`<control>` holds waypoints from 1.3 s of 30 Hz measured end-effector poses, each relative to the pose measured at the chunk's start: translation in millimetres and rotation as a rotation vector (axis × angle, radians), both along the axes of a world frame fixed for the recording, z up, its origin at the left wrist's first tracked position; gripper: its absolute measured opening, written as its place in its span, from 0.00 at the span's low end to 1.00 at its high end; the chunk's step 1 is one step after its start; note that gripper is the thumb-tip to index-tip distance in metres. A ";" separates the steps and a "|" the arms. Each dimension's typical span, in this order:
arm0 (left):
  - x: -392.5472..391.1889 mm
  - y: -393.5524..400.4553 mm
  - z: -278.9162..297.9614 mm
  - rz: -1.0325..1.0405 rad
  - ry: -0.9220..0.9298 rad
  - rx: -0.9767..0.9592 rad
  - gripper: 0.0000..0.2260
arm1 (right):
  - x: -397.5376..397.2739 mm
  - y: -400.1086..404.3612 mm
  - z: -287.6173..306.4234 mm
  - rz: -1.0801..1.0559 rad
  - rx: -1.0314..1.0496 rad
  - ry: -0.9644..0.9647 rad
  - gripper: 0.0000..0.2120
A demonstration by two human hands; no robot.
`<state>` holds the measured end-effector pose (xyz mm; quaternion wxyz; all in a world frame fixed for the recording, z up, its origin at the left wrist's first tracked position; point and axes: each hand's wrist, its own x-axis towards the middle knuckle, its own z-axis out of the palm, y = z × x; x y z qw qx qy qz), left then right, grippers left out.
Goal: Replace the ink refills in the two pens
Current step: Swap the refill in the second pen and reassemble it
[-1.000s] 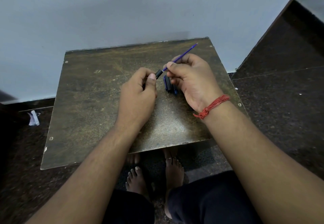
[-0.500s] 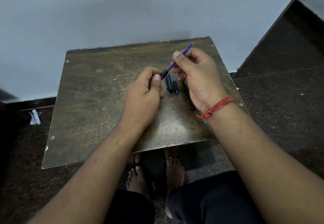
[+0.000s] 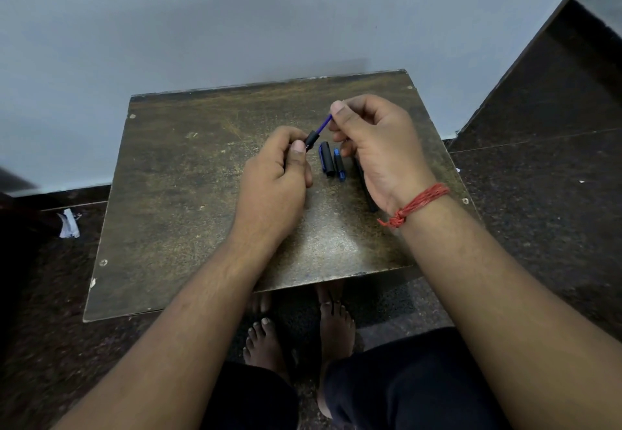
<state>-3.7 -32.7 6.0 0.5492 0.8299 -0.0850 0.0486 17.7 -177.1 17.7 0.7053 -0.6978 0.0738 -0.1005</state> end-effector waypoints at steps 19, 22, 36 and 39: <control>4.1 1.5 -0.8 0.069 -0.024 -0.014 0.08 | -13.2 2.6 9.4 0.125 -1.353 0.188 0.09; 3.4 1.0 -0.1 0.073 -0.027 -0.012 0.09 | -12.9 3.6 12.8 0.121 -1.318 0.218 0.10; 1.6 1.3 -0.5 0.047 -0.029 0.019 0.08 | -4.2 -17.4 13.9 -0.114 0.190 0.109 0.06; 0.7 -0.3 -1.6 0.031 -0.032 0.024 0.08 | -2.8 -19.2 13.6 -0.152 0.255 0.079 0.06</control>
